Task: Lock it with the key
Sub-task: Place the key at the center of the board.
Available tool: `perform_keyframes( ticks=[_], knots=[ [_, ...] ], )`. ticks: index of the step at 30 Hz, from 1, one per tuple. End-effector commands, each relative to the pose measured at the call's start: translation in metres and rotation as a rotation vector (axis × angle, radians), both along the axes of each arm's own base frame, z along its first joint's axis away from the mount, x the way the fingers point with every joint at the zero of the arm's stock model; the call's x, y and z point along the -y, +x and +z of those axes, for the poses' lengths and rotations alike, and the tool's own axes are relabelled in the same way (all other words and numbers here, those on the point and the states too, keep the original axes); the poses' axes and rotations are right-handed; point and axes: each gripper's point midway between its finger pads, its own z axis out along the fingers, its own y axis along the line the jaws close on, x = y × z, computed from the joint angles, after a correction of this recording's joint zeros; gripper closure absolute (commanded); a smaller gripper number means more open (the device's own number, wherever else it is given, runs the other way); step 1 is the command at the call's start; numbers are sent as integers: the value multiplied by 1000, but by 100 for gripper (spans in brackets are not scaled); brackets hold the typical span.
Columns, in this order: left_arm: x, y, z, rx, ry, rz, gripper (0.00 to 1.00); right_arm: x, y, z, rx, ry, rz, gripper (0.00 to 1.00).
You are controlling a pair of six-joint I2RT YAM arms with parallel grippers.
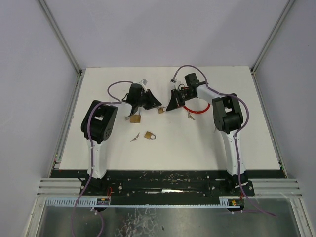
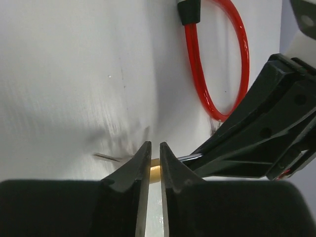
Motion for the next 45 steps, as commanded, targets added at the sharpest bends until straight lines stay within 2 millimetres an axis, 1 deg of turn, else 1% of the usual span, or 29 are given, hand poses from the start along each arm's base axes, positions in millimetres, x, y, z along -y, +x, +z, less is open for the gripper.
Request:
perform_keyframes(
  ticks=[1, 2, 4, 5, 7, 9, 11, 12, 15, 16, 20, 21, 24, 25, 27, 30, 31, 32, 33, 34, 36, 39, 40, 41, 42, 43, 45],
  knots=[
    [-15, 9, -3, 29, 93, 29, 87, -14, 18, 21, 35, 36, -23, 91],
    [-20, 10, -5, 26, 119, 48, 84, -13, 19, 20, 39, 33, -25, 89],
    [-29, 9, -3, 37, 172, 69, 81, -13, 20, 17, 49, 21, -25, 83],
    [-33, 9, 8, 68, 183, 81, 80, -12, 21, 16, 52, 14, -25, 79],
    [-41, 7, 24, 118, 208, 105, 79, -10, 22, 14, 59, -1, -22, 73],
    [-50, 3, 43, 171, 234, 126, 78, -8, 22, 15, 76, -17, -15, 67],
    [-57, -2, 70, 245, 244, 149, 78, -4, 24, 19, 115, -47, -10, 63],
    [-61, -6, 82, 278, 243, 157, 78, -1, 26, 22, 142, -64, -9, 58],
    [-68, -25, 118, 360, 223, 168, 77, 9, 28, 31, 235, -125, 5, 48],
    [-69, -34, 130, 383, 209, 170, 77, 13, 28, 34, 266, -144, 10, 46],
    [-79, -70, 163, 463, 141, 190, 75, 26, 23, 49, 384, -193, 26, 43],
    [-81, -79, 169, 483, 128, 192, 73, 29, 21, 53, 409, -201, 27, 43],
    [-83, -102, 190, 549, 80, 175, 60, 37, 14, 66, 479, -220, 39, 42],
    [-82, -110, 198, 573, 62, 160, 55, 39, 13, 74, 507, -225, 42, 42],
    [-81, -123, 209, 604, 31, 138, 44, 46, 5, 84, 549, -240, 54, 42],
    [-83, -141, 226, 635, -14, 140, 20, 58, -5, 109, 650, -268, 59, 42],
    [-85, -146, 230, 640, -29, 147, 13, 63, -10, 121, 690, -276, 61, 42],
    [-86, -150, 235, 639, -48, 153, 4, 68, -15, 132, 728, -281, 66, 41],
    [-87, -155, 240, 648, -64, 154, 0, 73, -20, 144, 771, -287, 69, 39],
    [-87, -160, 245, 662, -79, 151, 0, 79, -26, 160, 823, -291, 66, 36],
    [-87, -170, 259, 696, -106, 135, 0, 94, -38, 183, 916, -308, 56, 28],
    [-85, -183, 281, 737, -121, 101, 0, 116, -58, 220, 1077, -335, 35, 10],
    [-85, -186, 287, 742, -119, 92, 0, 123, -67, 237, 1147, -342, 22, 3],
    [-85, -189, 291, 737, -113, 85, 0, 130, -72, 250, 1202, -351, 3, 1],
    [-86, -192, 302, 750, -110, 84, 0, 135, -77, 262, 1240, -356, -17, 1],
    [-87, -194, 307, 751, -104, 81, 0, 141, -81, 273, 1237, -361, -46, 1],
    [-89, -197, 319, 761, -96, 86, 0, 154, -82, 297, 1178, -371, -153, 1]
  ],
)
